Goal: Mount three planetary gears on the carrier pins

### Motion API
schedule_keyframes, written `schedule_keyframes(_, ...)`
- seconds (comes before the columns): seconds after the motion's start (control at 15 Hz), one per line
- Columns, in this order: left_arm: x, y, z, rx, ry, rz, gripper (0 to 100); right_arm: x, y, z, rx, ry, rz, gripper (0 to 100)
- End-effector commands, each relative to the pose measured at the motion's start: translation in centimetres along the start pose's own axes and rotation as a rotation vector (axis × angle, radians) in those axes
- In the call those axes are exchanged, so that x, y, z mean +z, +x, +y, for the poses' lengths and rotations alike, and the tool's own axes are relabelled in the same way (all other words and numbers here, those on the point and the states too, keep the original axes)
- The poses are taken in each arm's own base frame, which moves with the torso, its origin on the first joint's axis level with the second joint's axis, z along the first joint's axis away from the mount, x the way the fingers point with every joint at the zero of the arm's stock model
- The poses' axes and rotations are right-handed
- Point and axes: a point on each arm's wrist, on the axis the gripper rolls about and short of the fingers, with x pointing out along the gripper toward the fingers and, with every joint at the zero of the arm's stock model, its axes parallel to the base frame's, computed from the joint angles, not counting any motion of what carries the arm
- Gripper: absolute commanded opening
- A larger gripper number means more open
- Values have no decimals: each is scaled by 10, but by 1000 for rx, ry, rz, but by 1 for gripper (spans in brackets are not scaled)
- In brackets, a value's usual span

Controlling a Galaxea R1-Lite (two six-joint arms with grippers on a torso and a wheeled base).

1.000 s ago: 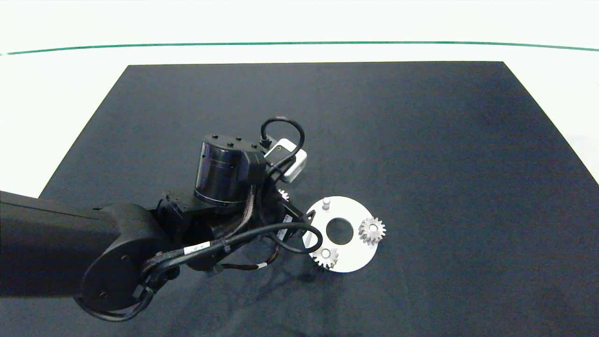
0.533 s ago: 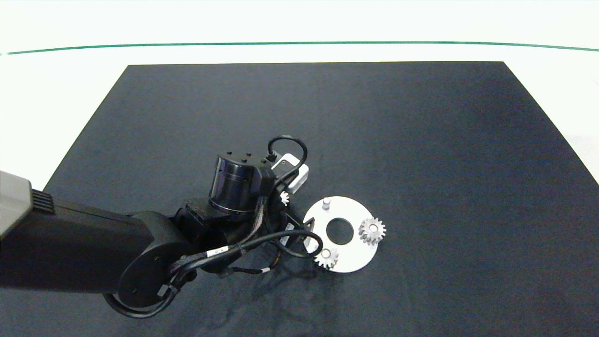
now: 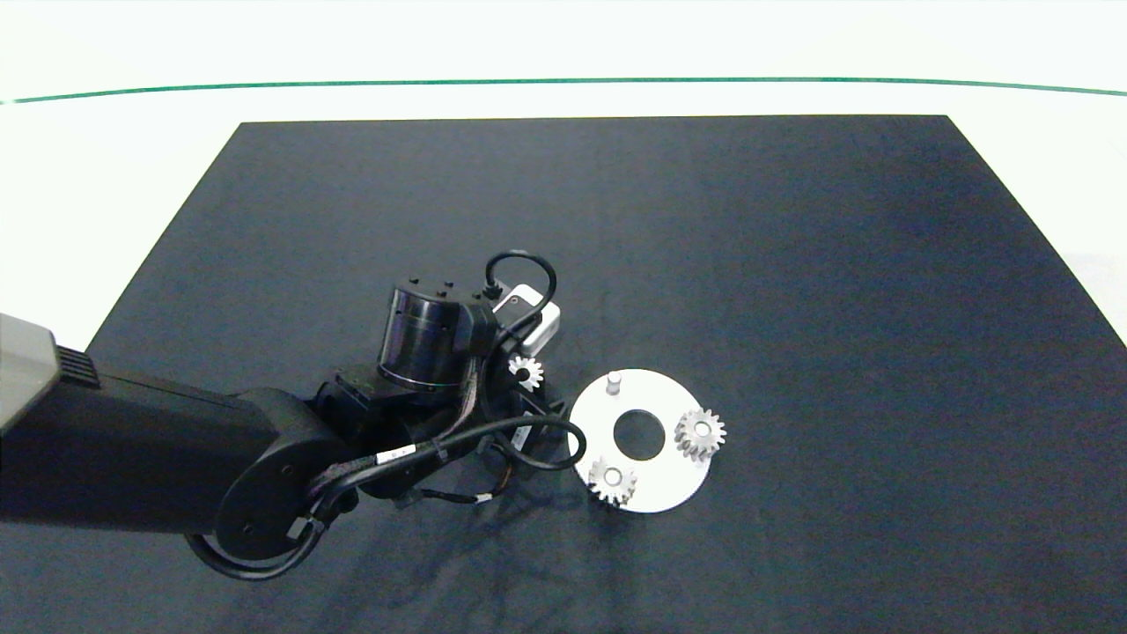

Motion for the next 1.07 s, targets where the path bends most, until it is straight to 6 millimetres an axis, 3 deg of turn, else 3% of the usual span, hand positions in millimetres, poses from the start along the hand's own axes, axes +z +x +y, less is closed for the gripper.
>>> schedule_keyframes(0.07,2,-1,1,3,-2,-11,75,0,-1,-1,-2,-1,0,100)
schedule_keyframes(1.07,2,-4,5,-3,-7,-15,45,1,-1,0,-3,-1,0,100)
